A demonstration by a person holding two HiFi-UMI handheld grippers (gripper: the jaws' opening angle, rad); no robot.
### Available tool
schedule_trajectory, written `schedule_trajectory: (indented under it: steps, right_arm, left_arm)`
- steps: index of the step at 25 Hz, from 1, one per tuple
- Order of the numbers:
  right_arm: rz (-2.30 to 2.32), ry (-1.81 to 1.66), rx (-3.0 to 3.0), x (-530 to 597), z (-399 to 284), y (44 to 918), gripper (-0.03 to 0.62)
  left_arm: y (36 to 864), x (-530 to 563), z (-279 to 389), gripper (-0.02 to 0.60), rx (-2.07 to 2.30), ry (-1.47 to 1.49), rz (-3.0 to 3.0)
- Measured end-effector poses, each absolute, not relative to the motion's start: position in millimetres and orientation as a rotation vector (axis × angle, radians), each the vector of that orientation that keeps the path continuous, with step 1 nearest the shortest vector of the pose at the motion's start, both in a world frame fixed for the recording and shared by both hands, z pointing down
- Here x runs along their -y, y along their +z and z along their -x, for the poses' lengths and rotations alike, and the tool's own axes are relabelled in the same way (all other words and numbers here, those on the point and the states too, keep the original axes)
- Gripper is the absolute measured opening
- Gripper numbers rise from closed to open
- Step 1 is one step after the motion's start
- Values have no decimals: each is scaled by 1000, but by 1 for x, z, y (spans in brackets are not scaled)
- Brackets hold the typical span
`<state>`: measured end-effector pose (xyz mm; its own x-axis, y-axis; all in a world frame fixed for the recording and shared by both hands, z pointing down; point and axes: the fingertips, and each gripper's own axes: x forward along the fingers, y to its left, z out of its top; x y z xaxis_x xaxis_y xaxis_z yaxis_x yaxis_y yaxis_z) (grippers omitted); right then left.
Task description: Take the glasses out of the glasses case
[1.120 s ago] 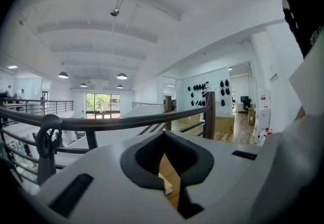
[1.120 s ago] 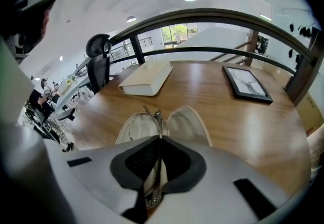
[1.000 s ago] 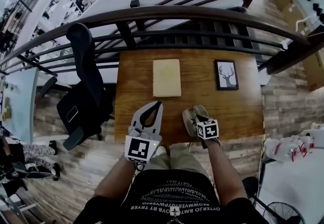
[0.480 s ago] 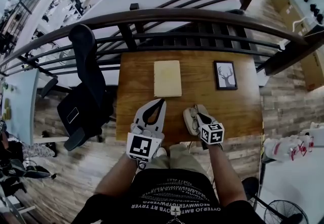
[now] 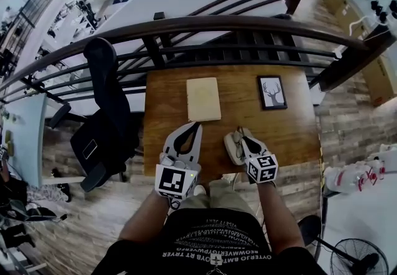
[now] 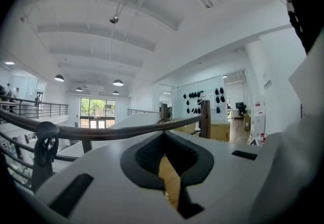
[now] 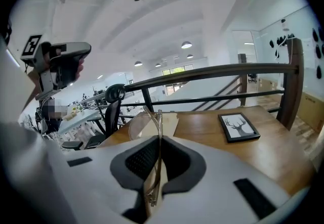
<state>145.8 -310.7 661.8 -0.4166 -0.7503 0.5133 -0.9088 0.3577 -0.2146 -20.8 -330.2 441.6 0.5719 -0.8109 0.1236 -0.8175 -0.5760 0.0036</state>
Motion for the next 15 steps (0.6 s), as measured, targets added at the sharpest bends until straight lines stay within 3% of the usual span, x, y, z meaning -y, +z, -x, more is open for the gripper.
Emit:
schedule_trajectory:
  steps: [15]
  right_arm:
    - [-1572, 546, 2429, 293, -135, 580, 29]
  left_arm:
    - [423, 310, 27, 26, 1384, 134, -2782]
